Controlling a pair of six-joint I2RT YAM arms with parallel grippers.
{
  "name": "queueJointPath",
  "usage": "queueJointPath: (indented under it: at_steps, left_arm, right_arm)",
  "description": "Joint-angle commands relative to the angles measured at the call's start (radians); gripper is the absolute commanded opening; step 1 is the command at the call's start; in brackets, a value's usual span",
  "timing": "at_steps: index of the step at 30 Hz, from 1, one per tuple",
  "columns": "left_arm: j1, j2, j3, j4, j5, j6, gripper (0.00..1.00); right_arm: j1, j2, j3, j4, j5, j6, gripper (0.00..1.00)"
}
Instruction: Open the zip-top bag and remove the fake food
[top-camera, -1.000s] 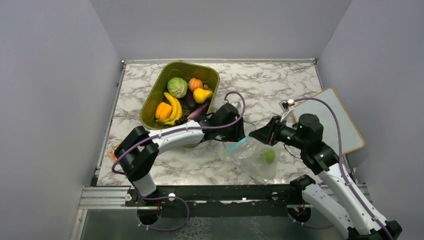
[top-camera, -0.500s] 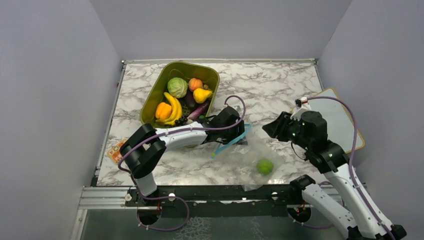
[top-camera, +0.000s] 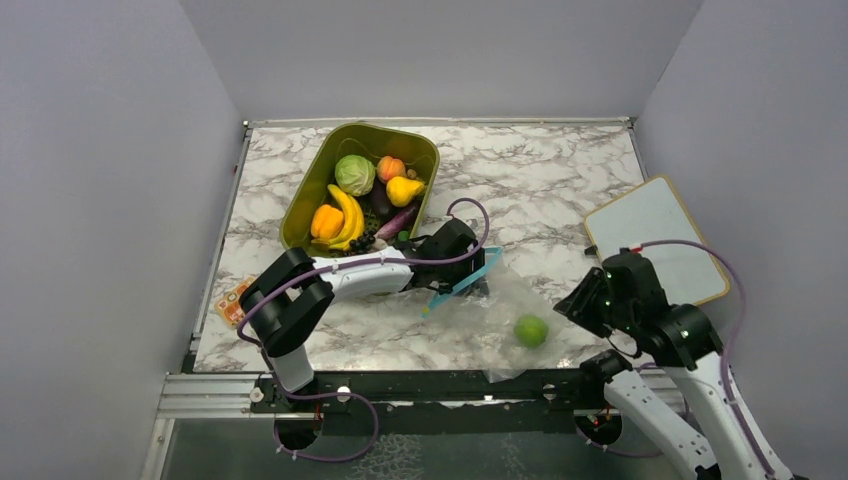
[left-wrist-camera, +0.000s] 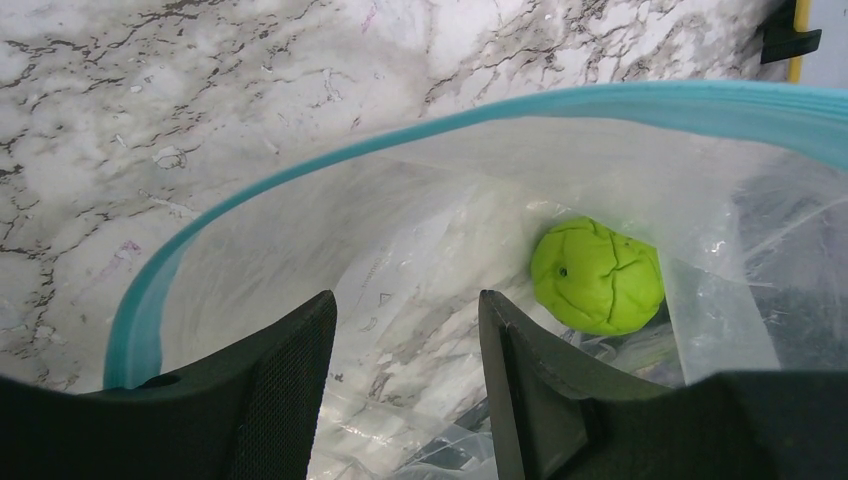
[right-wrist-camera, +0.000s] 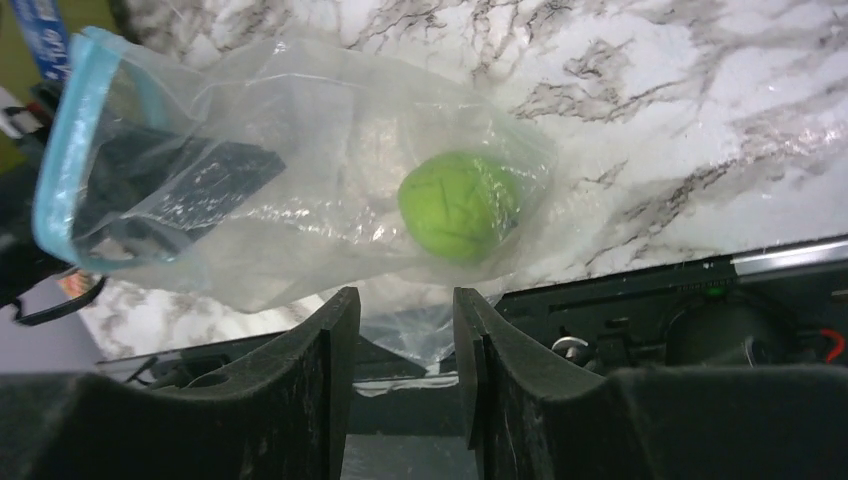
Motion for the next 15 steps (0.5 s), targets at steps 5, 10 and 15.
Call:
queueJointPath:
  at_steps: [5,10,15]
  left_arm:
    - [-0.006,-0.01,0.032,-0.002,0.04,0.027,0.57]
    - [-0.005,-0.013,0.027,-0.003,0.038,0.03,0.57]
    - [-0.005,-0.041,0.01,-0.002,0.027,0.025,0.57]
  right_arm:
    - [0.0,-0.105,0.024,-0.083,0.029,0.114,0.4]
    - [0.0,-0.018,-0.152,0.053,-0.191,0.104,0.39]
    - [0.0,-0.05,-0.338,0.161,-0.247,0.198,0.39]
